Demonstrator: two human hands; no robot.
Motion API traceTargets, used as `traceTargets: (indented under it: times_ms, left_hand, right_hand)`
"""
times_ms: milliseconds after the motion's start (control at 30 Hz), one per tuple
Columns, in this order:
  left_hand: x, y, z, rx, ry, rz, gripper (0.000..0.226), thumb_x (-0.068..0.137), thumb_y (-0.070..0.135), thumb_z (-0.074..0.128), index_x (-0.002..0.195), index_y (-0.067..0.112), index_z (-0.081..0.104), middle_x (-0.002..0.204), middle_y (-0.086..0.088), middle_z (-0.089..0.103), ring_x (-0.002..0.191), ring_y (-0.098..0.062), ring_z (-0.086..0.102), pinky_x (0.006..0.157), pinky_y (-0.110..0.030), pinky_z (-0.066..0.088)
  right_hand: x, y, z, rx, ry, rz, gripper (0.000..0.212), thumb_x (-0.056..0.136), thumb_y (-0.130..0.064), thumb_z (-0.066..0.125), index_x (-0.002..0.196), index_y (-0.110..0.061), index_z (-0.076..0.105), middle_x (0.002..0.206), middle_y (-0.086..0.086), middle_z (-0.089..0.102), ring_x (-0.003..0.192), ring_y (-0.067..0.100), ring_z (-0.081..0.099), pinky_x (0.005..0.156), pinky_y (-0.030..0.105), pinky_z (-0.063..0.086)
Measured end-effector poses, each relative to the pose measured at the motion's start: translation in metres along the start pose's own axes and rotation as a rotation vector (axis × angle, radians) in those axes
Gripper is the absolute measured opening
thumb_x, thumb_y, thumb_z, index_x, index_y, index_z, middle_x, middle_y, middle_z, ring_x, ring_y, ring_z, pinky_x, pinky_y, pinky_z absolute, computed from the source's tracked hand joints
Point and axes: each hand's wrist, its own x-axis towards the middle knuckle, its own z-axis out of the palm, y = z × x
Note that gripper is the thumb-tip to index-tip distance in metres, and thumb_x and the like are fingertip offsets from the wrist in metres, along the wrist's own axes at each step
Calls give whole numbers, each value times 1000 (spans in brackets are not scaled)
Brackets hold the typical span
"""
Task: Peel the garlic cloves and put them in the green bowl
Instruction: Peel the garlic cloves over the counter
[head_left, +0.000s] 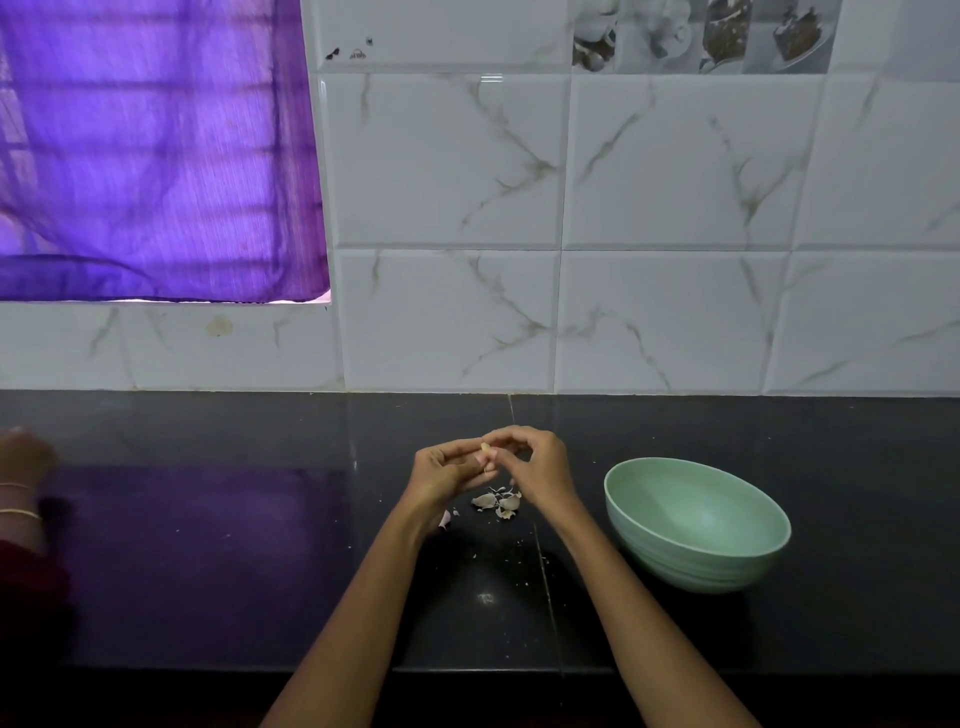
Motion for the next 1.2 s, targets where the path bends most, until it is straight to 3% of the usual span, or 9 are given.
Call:
traceTargets:
  times_ms: [267,400,667,867,967,1100,1200]
  left_hand:
    - [-4,4,1,56,-8,24,18,80,-9,60,97,-5,66,72,-9,71,66,-14,70,65,-22,59]
    - [-4,3,1,107,-19,43,18,79,-10,62,95,-2,68,71,-7,72,67,-15,70,65,-22,58]
    - [-2,-3,1,254,60,158,17,74,-7,71,89,-1,70,74,-11,71,71,-20,68,70,-27,59]
    - [0,-5,0,266,73,172,19,72,-10,71,86,2,71,80,-15,71,73,-21,69,69,-26,59]
    - [-1,-5,0,287,84,178,20,71,-11,71,89,-2,70,78,-14,71,71,-19,69,67,-25,58]
    - [-1,-4,1,327,100,205,18,69,-10,74,80,4,71,76,-13,71,71,-18,69,67,-26,59]
    - [-3,-3,3,249,51,161,19,72,-13,69,81,3,69,70,-8,70,68,-17,68,63,-22,58]
  right_hand:
    - [-1,-1,-1,19,38,3,4,78,-11,72,81,-12,73,67,-9,66,58,3,60,52,19,49]
    - [0,1,-2,13,50,34,8,79,-5,68,81,-11,73,66,-7,66,51,0,58,43,17,47]
    - [1,4,2,-41,53,81,10,75,-9,70,79,-17,74,66,-9,67,63,8,64,58,31,55]
    - [1,2,-1,-47,33,81,13,76,-2,68,82,-12,75,70,-4,68,52,-1,59,53,19,49]
    - [1,2,-1,-66,41,81,14,75,-3,68,81,-14,75,67,-9,66,56,2,61,56,23,52]
    - [-1,-1,1,-76,58,88,14,71,-4,70,74,-17,74,61,-10,66,56,3,61,53,26,54]
    - [-1,-3,0,-41,108,89,14,69,-4,70,69,-18,72,58,-9,64,52,0,57,49,16,48]
